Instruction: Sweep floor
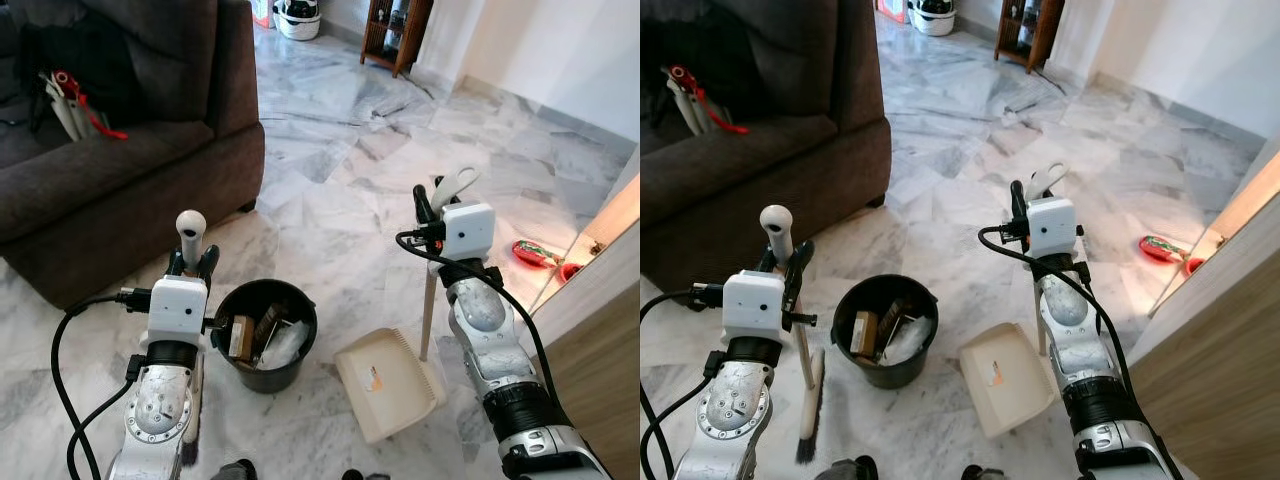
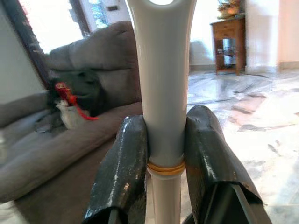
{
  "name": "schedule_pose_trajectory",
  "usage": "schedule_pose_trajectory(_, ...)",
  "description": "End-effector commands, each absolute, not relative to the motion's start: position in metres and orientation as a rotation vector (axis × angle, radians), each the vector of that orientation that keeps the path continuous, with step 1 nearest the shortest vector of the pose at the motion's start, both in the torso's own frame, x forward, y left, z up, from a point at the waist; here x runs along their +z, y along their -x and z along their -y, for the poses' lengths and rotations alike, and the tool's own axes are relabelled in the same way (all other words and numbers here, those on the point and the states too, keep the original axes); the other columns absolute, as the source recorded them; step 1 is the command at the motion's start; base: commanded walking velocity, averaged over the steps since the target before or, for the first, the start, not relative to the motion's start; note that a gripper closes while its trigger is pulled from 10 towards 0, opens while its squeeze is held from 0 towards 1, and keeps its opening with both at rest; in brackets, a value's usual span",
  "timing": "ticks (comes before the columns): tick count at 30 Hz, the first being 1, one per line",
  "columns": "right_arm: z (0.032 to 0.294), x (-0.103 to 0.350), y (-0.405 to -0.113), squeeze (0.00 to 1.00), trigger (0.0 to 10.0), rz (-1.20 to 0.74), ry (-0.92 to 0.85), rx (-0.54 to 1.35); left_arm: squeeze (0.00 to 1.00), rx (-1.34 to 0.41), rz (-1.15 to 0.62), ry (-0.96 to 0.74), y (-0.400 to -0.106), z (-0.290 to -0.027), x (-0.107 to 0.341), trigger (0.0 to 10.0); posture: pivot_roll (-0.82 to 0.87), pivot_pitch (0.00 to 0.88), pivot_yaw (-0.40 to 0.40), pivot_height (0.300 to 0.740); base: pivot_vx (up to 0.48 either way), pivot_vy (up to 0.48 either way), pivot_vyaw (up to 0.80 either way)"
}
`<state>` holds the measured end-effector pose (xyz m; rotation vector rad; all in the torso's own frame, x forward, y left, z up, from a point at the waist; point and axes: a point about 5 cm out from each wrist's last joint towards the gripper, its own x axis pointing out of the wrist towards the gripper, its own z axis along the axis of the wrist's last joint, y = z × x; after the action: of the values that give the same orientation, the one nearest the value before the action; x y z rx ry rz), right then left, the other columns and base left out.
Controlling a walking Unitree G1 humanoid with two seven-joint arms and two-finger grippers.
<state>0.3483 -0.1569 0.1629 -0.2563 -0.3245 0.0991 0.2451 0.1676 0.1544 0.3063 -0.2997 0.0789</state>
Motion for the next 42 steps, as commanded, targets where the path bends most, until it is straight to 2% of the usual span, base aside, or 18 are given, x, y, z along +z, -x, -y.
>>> schedule_pose_trajectory(1, 0.157, 0.174, -0.349, 0.0, 10.0, 0.371, 0.248, 0.097, 0.0, 0.087, 0.32, -0.311, -0.243, -0.168, 0.157, 10.0, 0.03, 0.112, -0.048, 0.74, -0.292, 0.0, 0.0)
schedule_pose_trajectory(25, 0.153, 0.172, -0.345, 0.0, 10.0, 0.381, 0.221, 0.119, 0.0, 0.067, 0.331, -0.306, -0.245, -0.163, 0.156, 10.0, 0.03, 0.042, -0.052, 0.74, -0.286, 0.0, 0.0)
schedule_pose_trajectory(29, 0.153, 0.17, -0.344, 0.0, 10.0, 0.374, 0.209, 0.116, 0.0, 0.073, 0.318, -0.319, -0.245, -0.164, 0.154, 10.0, 0.02, 0.024, -0.046, 0.74, 0.0, 0.0, 0.0)
schedule_pose_trajectory(42, 0.148, 0.167, -0.344, 0.0, 10.0, 0.36, 0.191, 0.125, 0.0, 0.078, 0.311, -0.315, -0.246, -0.167, 0.15, 10.0, 0.03, 0.0, -0.043, 0.74, 0.0, 0.0, -0.8)
